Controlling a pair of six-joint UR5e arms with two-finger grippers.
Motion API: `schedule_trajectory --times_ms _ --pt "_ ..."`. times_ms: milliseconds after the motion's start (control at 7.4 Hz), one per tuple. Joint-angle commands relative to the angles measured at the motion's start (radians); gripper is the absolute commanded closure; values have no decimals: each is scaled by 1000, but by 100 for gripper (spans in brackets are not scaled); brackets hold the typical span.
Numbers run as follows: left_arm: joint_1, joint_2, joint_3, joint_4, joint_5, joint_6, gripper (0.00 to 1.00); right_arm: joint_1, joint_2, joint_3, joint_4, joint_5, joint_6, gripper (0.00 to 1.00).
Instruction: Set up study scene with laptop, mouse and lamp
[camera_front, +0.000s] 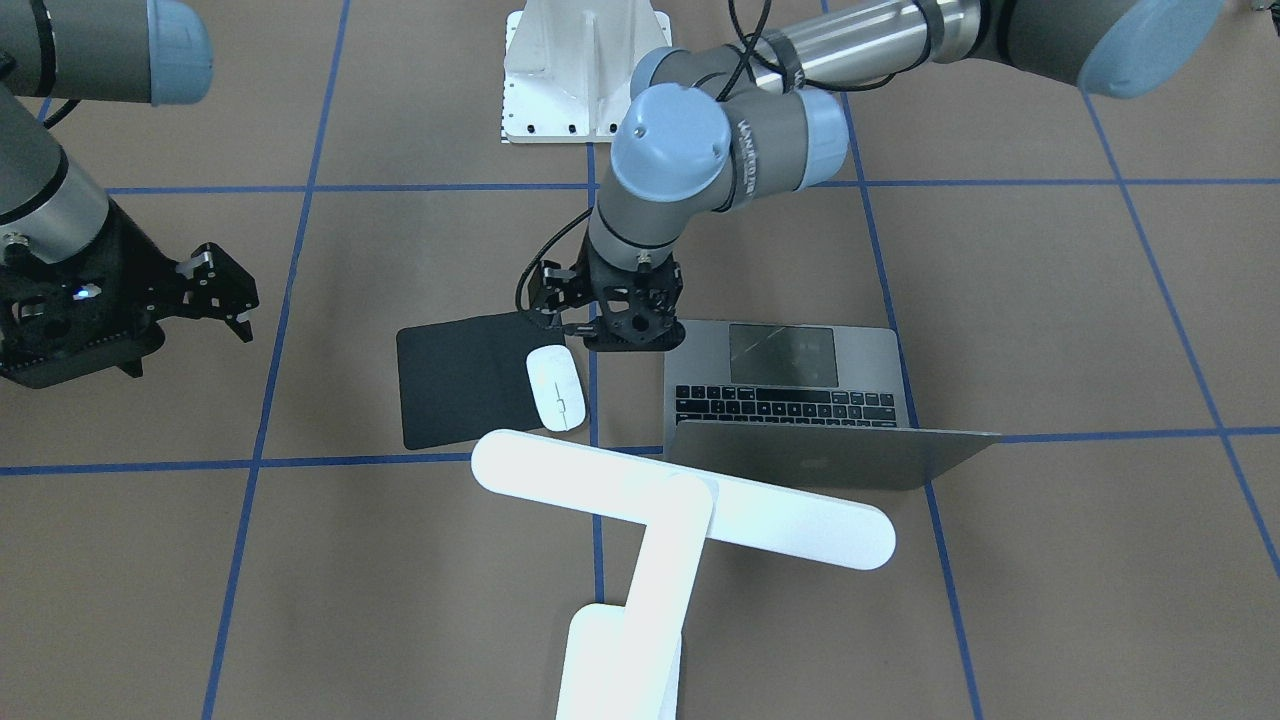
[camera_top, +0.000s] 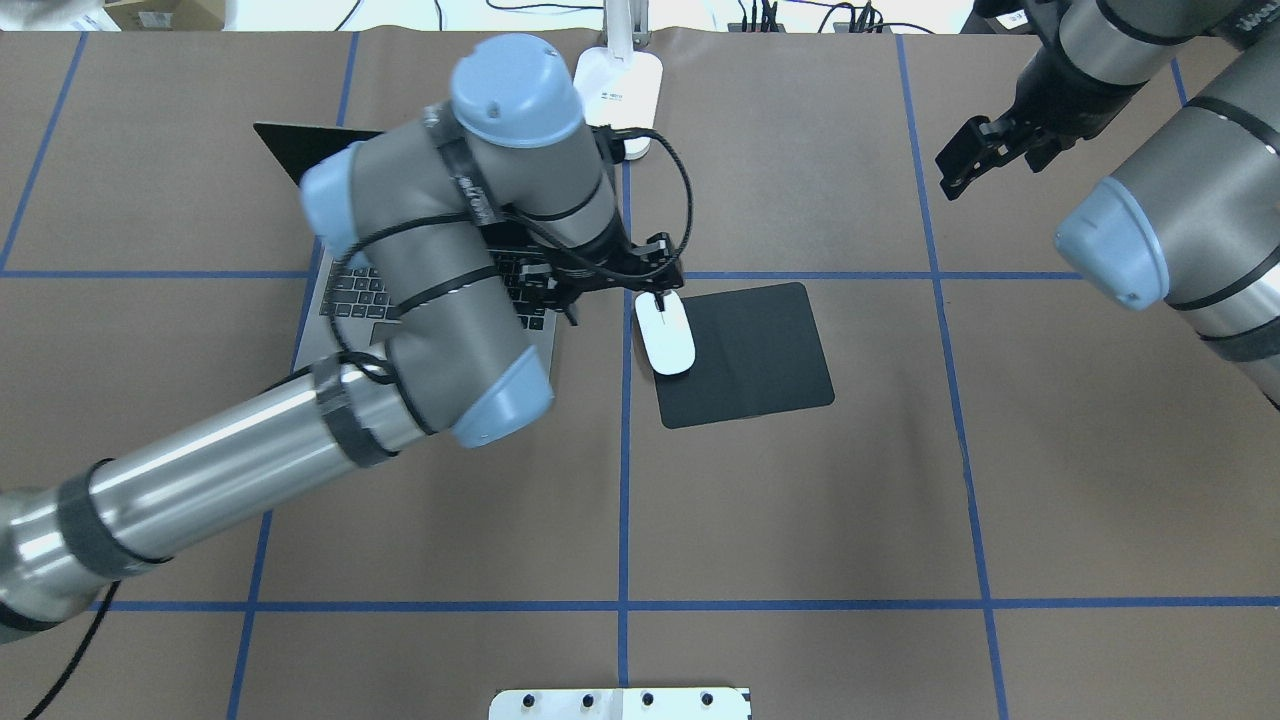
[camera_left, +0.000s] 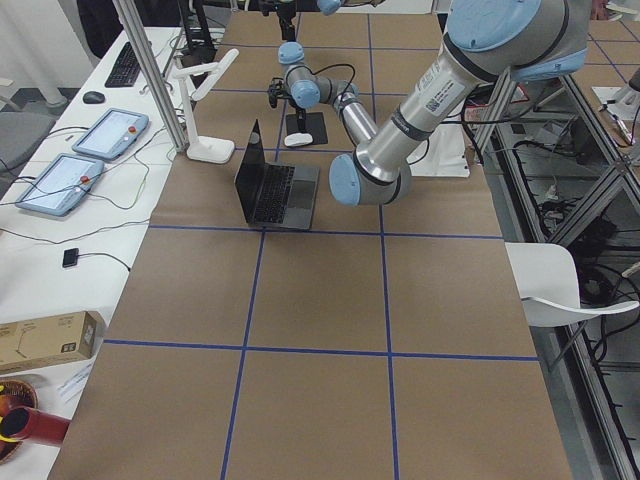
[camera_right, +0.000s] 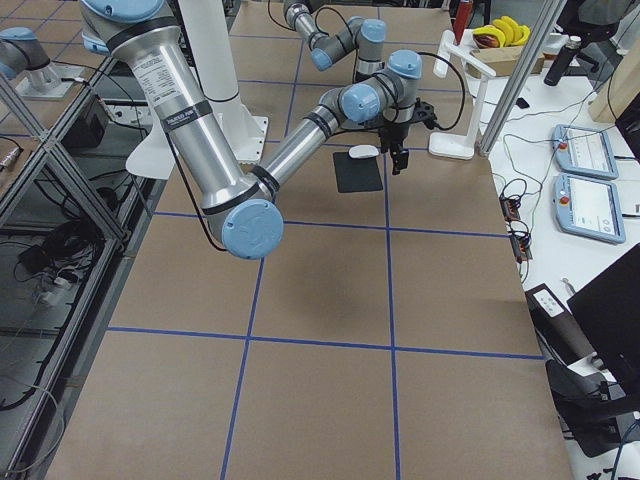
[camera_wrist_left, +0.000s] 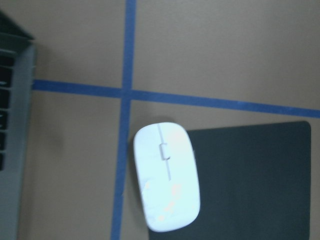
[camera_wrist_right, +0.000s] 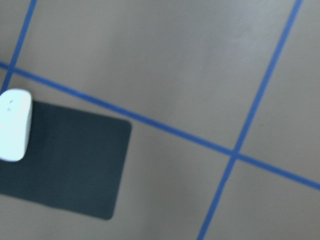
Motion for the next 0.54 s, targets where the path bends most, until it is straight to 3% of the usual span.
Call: schedule_trajectory --times_ms 0,270,405 --pt "-48 146 -237 159 -4 146 1 105 -89 -29 10 -5 -2 0" --pt "-84 320 -363 153 -7 270 1 230 -173 -40 9 40 -34 0" --pt "-126 405 -404 147 -9 319 1 307 -202 -93 9 114 -118 0"
